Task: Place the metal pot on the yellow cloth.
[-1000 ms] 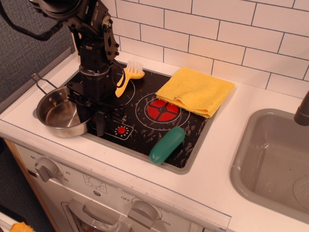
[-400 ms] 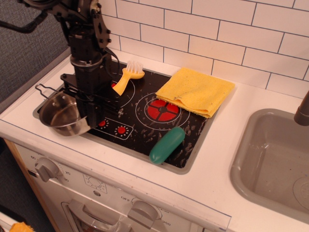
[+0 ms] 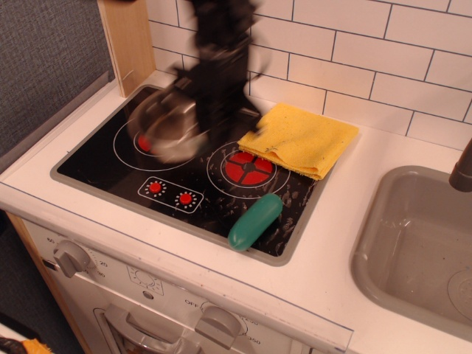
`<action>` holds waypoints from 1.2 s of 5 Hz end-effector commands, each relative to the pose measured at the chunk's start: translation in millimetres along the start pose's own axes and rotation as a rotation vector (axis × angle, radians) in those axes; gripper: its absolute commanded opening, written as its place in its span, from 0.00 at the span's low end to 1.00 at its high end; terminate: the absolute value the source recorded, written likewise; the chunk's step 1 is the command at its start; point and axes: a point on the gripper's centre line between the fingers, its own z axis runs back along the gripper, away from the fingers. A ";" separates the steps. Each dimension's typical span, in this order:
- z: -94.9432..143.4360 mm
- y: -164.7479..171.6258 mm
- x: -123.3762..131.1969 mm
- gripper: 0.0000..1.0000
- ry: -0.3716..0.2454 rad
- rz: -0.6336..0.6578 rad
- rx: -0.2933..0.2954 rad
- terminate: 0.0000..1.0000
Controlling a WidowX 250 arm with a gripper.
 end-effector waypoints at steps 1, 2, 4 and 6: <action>20.1 -50.7 71.2 0.00 -0.086 -0.095 0.065 0.00; 11.2 -55.2 83.2 0.00 -0.069 -0.122 0.072 0.00; -15.1 -61.1 82.6 0.00 0.002 -0.157 0.042 0.00; -13.2 -66.6 70.9 1.00 0.051 -0.159 0.052 0.00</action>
